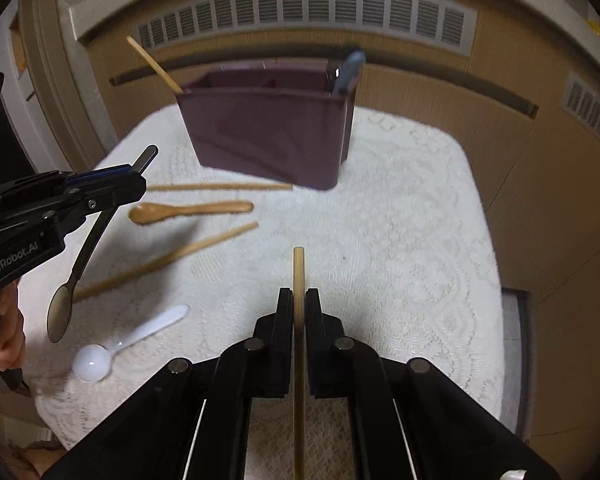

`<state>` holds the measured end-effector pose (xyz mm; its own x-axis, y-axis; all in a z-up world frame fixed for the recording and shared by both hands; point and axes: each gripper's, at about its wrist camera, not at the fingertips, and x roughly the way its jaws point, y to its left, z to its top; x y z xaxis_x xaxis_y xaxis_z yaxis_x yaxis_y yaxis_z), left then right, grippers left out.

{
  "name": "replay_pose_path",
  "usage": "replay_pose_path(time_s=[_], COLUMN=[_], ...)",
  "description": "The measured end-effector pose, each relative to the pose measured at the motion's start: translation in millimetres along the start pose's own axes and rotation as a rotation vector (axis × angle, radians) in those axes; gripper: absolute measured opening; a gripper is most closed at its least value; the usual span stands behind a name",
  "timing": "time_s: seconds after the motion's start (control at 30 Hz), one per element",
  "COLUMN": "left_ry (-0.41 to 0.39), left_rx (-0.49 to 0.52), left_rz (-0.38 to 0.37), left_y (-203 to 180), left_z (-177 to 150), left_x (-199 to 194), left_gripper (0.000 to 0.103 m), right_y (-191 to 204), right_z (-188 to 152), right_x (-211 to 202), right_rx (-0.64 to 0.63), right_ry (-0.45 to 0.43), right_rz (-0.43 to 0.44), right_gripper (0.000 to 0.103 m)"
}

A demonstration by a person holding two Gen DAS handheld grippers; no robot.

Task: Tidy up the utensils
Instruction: 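Lift the black-handled spoon with the left tool while the right tool holds the chopstick, then lower chopstick and spoon into the purple caddy and open both tools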

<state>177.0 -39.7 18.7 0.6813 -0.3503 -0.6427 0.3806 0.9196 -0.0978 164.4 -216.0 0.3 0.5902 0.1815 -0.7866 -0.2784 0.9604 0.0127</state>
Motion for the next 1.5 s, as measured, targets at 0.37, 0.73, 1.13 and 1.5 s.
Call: replay_pose_path(time_s=[0.37,0.73,1.13,1.5], left_ry=[-0.161,-0.598,-0.606,-0.411], left_rx=[-0.028,0.014,-0.068,-0.159], left_rz=[-0.063,-0.097,-0.058,-0.039], left_y=[1,8,55,90], left_z=[34,186,201,159], left_x=[-68,-139,-13,78], left_gripper=[0.012,0.012,0.012,0.012], right_y=[16,0,-9,-8], right_z=[26,187,243,211], right_x=[-52,-177,-54,52], right_rx=[-0.015,-0.011,0.071,0.046], right_ry=[-0.157,-0.701,-0.634,-0.425], right_rz=[0.027,0.024,-0.004,-0.065], right_gripper=[0.005,0.006,0.006,0.006])
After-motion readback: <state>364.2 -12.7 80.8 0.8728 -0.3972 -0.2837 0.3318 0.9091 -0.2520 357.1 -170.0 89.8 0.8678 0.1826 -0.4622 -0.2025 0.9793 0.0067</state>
